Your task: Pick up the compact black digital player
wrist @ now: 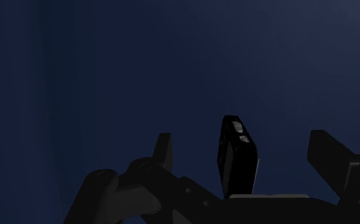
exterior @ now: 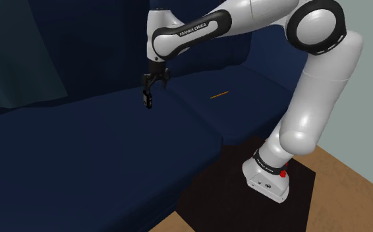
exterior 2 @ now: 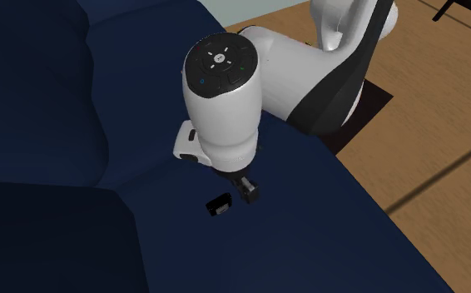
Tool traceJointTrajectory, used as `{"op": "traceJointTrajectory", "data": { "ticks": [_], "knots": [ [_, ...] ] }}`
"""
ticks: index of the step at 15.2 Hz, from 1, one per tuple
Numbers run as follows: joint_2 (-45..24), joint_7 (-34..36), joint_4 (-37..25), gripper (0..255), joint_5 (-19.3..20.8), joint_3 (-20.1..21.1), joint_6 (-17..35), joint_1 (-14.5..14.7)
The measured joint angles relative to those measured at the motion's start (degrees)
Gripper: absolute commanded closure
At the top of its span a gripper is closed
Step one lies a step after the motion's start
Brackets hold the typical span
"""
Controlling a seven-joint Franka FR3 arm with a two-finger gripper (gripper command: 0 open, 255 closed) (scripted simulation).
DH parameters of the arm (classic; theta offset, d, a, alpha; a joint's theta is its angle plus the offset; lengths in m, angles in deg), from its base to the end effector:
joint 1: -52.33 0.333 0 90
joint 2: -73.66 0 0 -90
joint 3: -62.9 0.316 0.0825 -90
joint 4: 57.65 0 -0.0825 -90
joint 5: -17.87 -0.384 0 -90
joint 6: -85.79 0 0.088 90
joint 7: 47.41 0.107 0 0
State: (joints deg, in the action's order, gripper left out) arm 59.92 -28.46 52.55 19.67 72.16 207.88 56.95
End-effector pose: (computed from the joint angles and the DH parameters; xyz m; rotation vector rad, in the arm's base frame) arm 0.5879 0.1397 0.3664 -3.1357 0.1183 0.0488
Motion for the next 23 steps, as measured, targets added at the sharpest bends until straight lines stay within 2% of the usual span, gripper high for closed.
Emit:
{"op": "traceJointTrajectory", "data": {
  "ticks": [4,11,12,23],
  "knots": [
    [-7.08,2.99,-7.05,0,2.36,-0.47,0.29,1.40],
    [-10.87,3.73,-6.34,0,3.27,-0.87,4.78,1.76],
    [-11.05,3.72,-6.29,255,3.30,-0.90,5.01,1.75],
    [-10.86,3.73,-6.09,255,3.28,-0.89,5.03,1.73]
  ]
}}
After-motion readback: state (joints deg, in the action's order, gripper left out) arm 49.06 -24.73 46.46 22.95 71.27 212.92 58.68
